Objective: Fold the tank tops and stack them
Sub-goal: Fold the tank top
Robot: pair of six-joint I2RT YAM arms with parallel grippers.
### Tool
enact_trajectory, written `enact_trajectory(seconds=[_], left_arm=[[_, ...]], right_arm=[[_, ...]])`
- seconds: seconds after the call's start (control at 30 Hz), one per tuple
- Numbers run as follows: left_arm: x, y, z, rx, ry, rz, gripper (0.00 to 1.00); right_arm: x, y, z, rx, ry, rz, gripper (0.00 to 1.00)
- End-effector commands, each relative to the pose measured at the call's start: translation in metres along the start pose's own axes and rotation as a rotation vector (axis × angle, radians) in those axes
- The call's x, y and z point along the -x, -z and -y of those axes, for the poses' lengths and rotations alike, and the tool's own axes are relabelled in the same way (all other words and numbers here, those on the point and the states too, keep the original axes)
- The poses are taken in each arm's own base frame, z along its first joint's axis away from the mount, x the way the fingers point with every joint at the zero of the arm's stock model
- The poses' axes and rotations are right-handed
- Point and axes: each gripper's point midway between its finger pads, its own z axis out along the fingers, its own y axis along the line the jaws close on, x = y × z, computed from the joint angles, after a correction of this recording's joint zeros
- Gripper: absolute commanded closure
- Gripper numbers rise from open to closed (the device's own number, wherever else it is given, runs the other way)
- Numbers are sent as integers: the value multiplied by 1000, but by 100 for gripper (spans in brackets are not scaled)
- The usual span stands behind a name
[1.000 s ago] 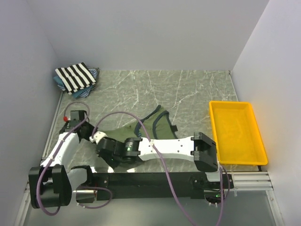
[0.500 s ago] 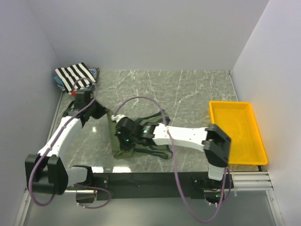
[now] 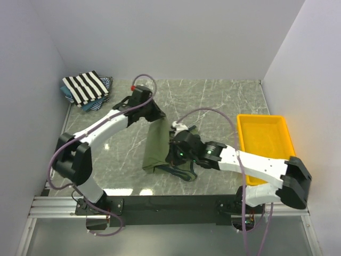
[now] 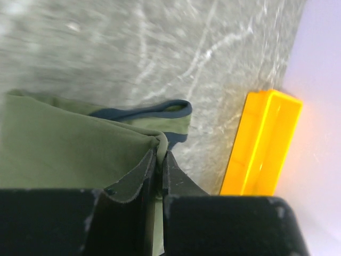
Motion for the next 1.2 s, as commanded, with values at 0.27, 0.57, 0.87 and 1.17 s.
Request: enact_trajectory(seconds=[0.27,0.57,0.87,1.17], left_arm=[[-35,-35,90,-169,-42,-46,99],[-83,-62,108,-194,-87,-146,99],[-121,-84,107,-224,-114,-236,95],[-140,-93,111,-288,-172,-298,68]], right_arm=[[-26,37,54,-82,-199,64,100],[-53,52,90,-174,-311,71,100],[-79,54,120,-280,-400,51,100],[-89,62,140,-376,-440,60,75]])
